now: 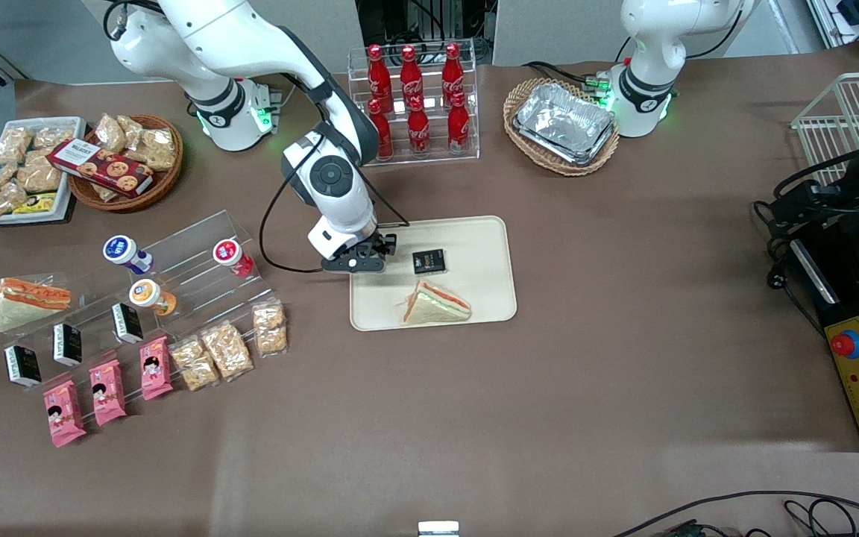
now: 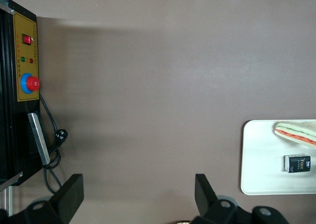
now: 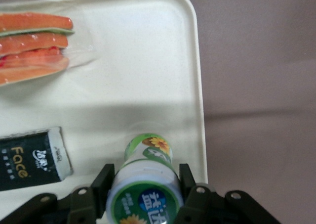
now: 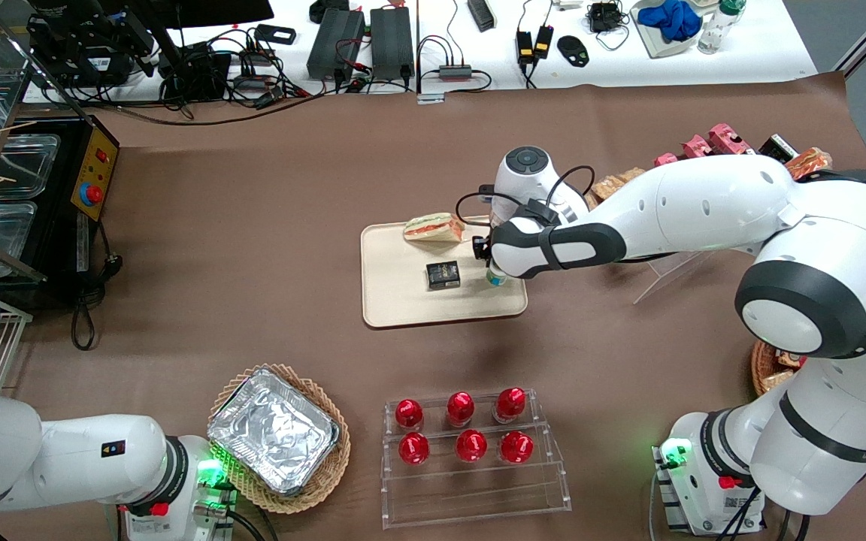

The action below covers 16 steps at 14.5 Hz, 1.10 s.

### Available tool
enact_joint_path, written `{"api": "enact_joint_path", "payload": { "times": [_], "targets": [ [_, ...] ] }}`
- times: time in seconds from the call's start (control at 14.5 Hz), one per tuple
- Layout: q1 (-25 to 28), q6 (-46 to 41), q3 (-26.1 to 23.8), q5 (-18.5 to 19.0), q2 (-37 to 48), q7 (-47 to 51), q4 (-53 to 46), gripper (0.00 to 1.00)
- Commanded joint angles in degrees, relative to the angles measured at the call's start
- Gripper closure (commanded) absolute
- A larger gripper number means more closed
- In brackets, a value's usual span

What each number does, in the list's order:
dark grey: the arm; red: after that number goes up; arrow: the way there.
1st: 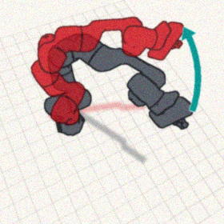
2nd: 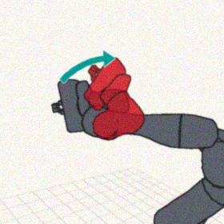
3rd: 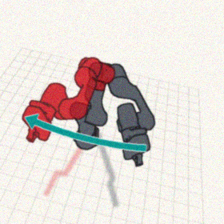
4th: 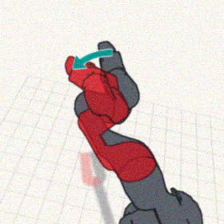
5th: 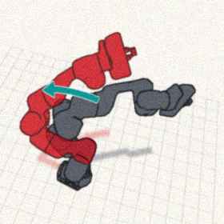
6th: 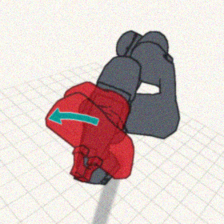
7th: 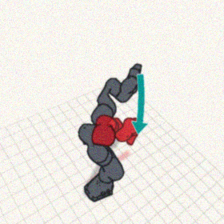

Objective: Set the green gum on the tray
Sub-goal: 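Lift the green gum bottle and carry it over the cream tray, then lower the bottle onto the tray and open the right gripper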

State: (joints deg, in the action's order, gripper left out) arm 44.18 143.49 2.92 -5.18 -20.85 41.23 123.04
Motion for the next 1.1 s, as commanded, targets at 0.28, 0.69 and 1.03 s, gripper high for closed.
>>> {"api": "enact_joint_path", "payload": {
  "times": [0.28,0.69,1.03],
  "targets": [
    [-0.1,-2.9,1.2,-1.2,3.0,-0.7,-2.5,0.0],
    [-10.7,-32.8,3.0,-0.4,6.8,-9.8,-26.8,0.0],
    [-25.5,-35.9,3.0,1.5,6.7,-24.0,-36.4,0.0]
  ]
}}
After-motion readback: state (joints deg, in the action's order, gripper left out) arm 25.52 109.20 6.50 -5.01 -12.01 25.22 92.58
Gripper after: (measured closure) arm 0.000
